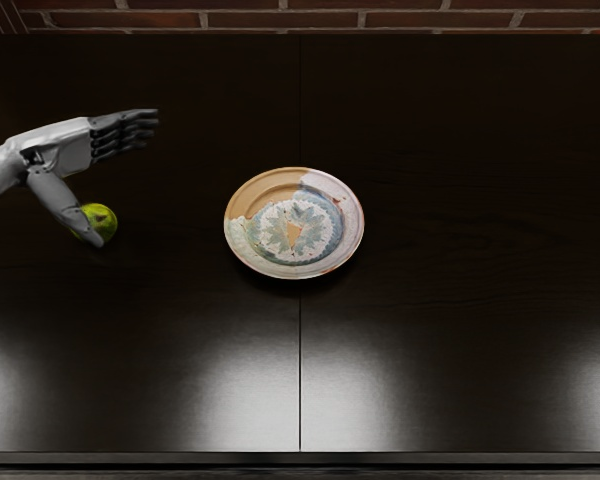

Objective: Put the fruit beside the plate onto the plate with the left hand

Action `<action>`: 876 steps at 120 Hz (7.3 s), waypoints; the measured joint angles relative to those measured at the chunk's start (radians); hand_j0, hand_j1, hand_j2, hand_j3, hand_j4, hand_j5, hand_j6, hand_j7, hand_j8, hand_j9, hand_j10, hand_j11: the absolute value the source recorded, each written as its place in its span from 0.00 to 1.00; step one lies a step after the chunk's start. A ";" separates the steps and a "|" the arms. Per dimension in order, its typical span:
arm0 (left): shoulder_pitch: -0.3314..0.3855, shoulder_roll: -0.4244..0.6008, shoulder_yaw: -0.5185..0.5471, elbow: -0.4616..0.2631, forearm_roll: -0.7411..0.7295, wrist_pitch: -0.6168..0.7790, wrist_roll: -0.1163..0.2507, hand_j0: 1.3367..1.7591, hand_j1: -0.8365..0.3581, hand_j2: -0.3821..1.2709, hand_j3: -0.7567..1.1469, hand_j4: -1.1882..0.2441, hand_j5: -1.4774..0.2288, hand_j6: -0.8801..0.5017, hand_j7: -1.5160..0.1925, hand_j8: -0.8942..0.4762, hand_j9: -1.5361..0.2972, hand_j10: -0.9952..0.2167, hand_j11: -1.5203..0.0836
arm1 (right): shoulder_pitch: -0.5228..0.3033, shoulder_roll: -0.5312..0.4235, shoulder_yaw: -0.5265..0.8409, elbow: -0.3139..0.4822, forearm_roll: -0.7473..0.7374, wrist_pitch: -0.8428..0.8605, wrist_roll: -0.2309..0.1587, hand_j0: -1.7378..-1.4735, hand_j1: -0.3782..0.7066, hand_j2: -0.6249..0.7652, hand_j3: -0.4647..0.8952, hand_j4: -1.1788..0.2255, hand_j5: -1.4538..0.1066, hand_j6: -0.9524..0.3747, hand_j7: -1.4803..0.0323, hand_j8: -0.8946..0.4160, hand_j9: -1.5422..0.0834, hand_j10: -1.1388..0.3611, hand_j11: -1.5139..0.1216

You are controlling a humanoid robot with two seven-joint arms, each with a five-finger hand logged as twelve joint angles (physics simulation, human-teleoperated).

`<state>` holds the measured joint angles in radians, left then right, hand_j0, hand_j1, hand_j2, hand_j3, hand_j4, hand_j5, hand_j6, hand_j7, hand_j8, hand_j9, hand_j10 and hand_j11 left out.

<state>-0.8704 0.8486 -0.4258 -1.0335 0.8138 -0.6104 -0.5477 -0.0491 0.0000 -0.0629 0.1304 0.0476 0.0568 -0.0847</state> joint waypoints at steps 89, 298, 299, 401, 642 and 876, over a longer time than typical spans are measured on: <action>0.048 -0.016 0.005 0.114 0.231 0.000 -0.063 0.76 0.99 0.23 0.40 0.83 0.87 0.63 0.89 0.65 0.84 0.82 0.95 | 0.000 0.000 0.000 0.000 0.000 0.000 0.000 0.30 0.05 0.45 0.34 0.82 0.91 0.70 0.96 0.66 0.93 0.74 0.91; -0.033 -0.177 0.074 0.402 0.259 0.014 -0.063 0.76 0.97 0.24 0.40 0.81 0.85 0.62 0.87 0.63 0.82 0.80 0.93 | 0.000 0.000 0.000 0.000 0.000 0.000 0.000 0.30 0.05 0.45 0.34 0.82 0.91 0.70 0.96 0.66 0.93 0.74 0.91; -0.033 -0.178 0.074 0.402 0.259 0.014 -0.063 0.76 0.97 0.24 0.40 0.81 0.85 0.62 0.87 0.63 0.82 0.80 0.93 | 0.000 0.000 0.000 0.000 0.000 0.000 0.000 0.30 0.05 0.45 0.34 0.82 0.91 0.70 0.96 0.66 0.93 0.74 0.91; -0.047 -0.198 0.179 0.444 0.255 0.148 -0.063 0.76 0.90 0.24 0.40 0.76 0.79 0.56 0.82 0.58 0.77 0.74 0.87 | 0.000 0.000 0.000 0.000 0.000 0.000 0.000 0.30 0.05 0.45 0.34 0.82 0.91 0.70 0.96 0.66 0.93 0.74 0.91; -0.070 -0.280 0.286 0.495 0.258 0.284 -0.063 0.76 0.78 0.26 0.40 0.68 0.70 0.48 0.72 0.49 0.69 0.64 0.78 | 0.000 0.000 0.000 0.000 0.000 0.000 0.000 0.30 0.05 0.45 0.34 0.82 0.91 0.70 0.96 0.66 0.93 0.74 0.91; -0.073 -0.297 0.349 0.538 0.242 0.318 -0.068 0.76 0.46 0.31 0.40 0.47 0.48 0.26 0.50 0.35 0.59 0.77 0.50 | 0.000 0.000 0.000 0.000 0.000 0.000 0.000 0.30 0.05 0.45 0.34 0.82 0.91 0.70 0.96 0.66 0.93 0.74 0.91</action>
<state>-0.9435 0.5512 -0.0765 -0.4952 1.0559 -0.2923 -0.6158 -0.0491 0.0000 -0.0629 0.1304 0.0476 0.0568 -0.0844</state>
